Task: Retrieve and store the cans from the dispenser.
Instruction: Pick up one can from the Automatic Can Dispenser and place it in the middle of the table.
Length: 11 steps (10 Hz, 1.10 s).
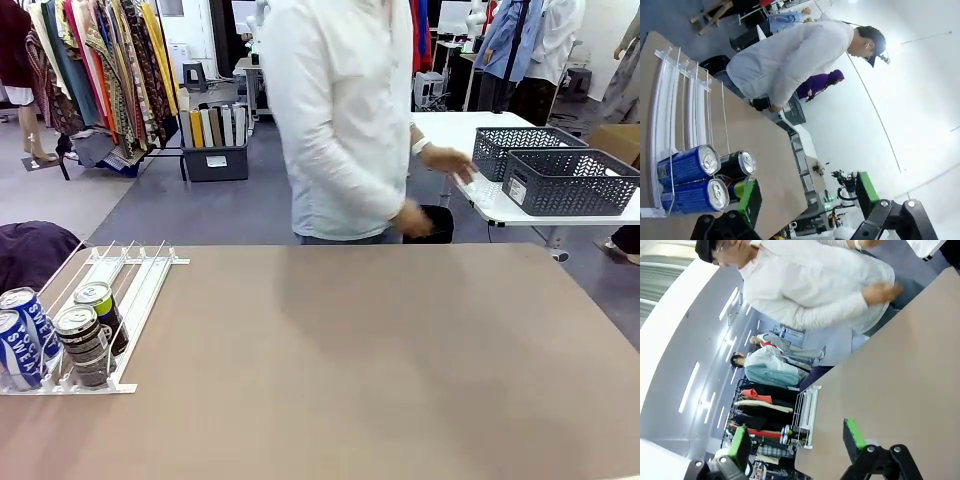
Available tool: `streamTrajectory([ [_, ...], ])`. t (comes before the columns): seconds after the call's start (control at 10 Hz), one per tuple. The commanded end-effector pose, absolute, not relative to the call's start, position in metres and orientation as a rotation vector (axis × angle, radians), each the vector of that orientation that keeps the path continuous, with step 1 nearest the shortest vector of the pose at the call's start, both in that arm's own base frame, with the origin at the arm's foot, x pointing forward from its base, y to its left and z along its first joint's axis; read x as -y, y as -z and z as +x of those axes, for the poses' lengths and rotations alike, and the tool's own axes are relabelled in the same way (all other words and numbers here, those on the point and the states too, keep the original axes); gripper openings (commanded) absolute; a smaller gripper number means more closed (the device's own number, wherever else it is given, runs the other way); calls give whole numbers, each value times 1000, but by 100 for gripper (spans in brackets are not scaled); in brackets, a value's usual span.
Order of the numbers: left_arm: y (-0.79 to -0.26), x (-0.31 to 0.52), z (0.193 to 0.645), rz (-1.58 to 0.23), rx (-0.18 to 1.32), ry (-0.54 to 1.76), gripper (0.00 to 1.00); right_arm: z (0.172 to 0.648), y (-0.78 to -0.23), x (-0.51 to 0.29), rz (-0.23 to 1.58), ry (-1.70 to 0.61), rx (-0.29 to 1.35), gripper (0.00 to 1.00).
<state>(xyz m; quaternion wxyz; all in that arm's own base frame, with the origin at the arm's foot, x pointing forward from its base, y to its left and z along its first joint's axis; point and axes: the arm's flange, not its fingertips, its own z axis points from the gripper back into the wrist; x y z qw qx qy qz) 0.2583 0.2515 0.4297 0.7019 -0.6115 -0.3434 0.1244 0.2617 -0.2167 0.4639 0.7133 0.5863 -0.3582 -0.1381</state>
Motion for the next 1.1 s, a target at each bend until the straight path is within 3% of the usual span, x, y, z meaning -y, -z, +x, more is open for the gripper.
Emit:
streamTrajectory([
  [0.0, -450, -239, 265, -1355, 732, -229, 100, 266, -475, 205, 1301, 271, 772, 100],
  [0.8, -446, -239, 265, -1334, 721, -224, 100, 266, -475, 205, 1301, 271, 772, 100],
  [1.0, -471, -210, 259, -1036, 688, -128, 100, 266, -475, 205, 1301, 271, 772, 100],
])
